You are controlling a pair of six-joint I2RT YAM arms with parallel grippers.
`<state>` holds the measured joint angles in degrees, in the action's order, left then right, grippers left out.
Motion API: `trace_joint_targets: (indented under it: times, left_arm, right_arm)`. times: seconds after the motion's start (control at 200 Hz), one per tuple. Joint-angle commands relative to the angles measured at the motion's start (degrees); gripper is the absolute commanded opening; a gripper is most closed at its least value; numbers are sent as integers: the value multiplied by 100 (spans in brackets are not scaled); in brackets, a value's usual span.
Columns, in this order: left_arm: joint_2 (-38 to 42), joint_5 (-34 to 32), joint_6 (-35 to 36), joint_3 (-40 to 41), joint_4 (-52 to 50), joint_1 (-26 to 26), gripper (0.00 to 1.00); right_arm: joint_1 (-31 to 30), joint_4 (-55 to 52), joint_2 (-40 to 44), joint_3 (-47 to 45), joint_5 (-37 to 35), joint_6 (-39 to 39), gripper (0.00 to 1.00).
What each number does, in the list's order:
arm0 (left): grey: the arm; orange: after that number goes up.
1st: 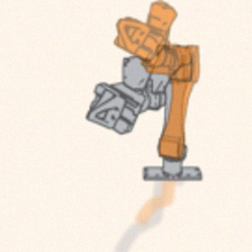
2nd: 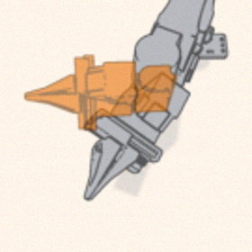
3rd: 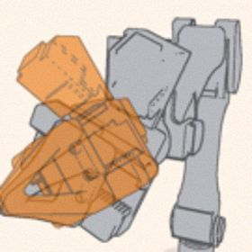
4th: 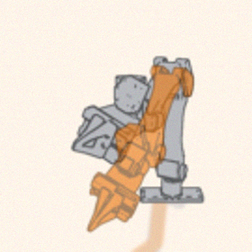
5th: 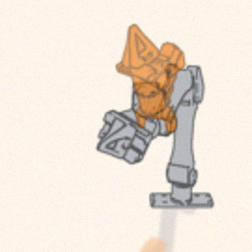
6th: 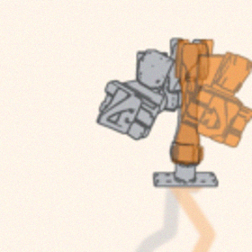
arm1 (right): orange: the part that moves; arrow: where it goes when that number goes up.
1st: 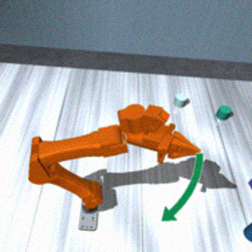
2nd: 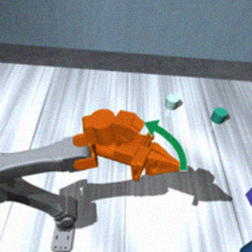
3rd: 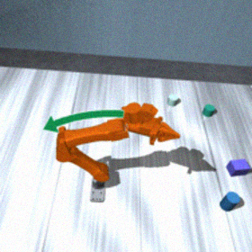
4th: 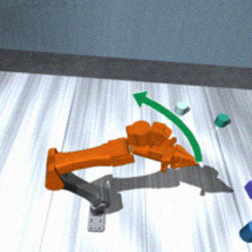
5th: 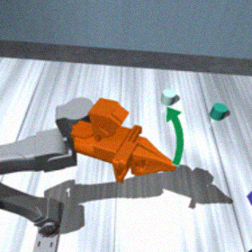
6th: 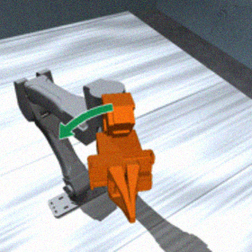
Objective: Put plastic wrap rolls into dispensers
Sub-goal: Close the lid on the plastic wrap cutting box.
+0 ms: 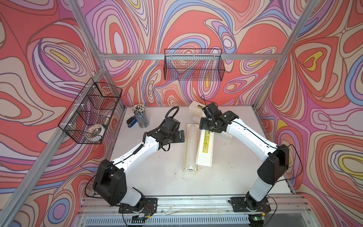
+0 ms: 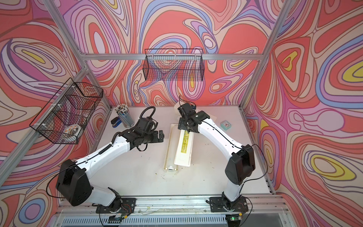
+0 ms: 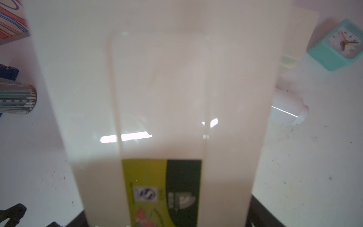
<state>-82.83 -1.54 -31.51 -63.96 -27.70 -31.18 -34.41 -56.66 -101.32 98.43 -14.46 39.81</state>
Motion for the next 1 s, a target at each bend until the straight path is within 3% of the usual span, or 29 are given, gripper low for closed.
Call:
trace_joint_targets:
  times: [0.0, 0.13, 0.315, 0.421, 0.661, 0.992]
  left_arm:
    - [386, 620, 94, 549, 133, 156, 100]
    - [887, 945, 316, 949, 436, 403, 100]
    - [1627, 635, 692, 1253, 486, 410, 100]
    - [1742, 846, 511, 1357, 419, 415, 100]
    - [1757, 2219, 182, 1830, 808, 410, 100]
    - [2065, 2704, 158, 2304, 1196, 410, 100]
  right_arm:
    - [-373, -427, -490, 493, -402, 516, 38]
    - [-736, -717, -929, 997, -642, 814, 38]
    - [-987, -912, -1321, 1308, -932, 1100, 38]
    - [-1112, -925, -1476, 1432, -1068, 1205, 39]
    - [-1281, -737, -1720, 1529, -1388, 1249, 39]
    - [-1290, -683, -1602, 1311, -1618, 1069, 39]
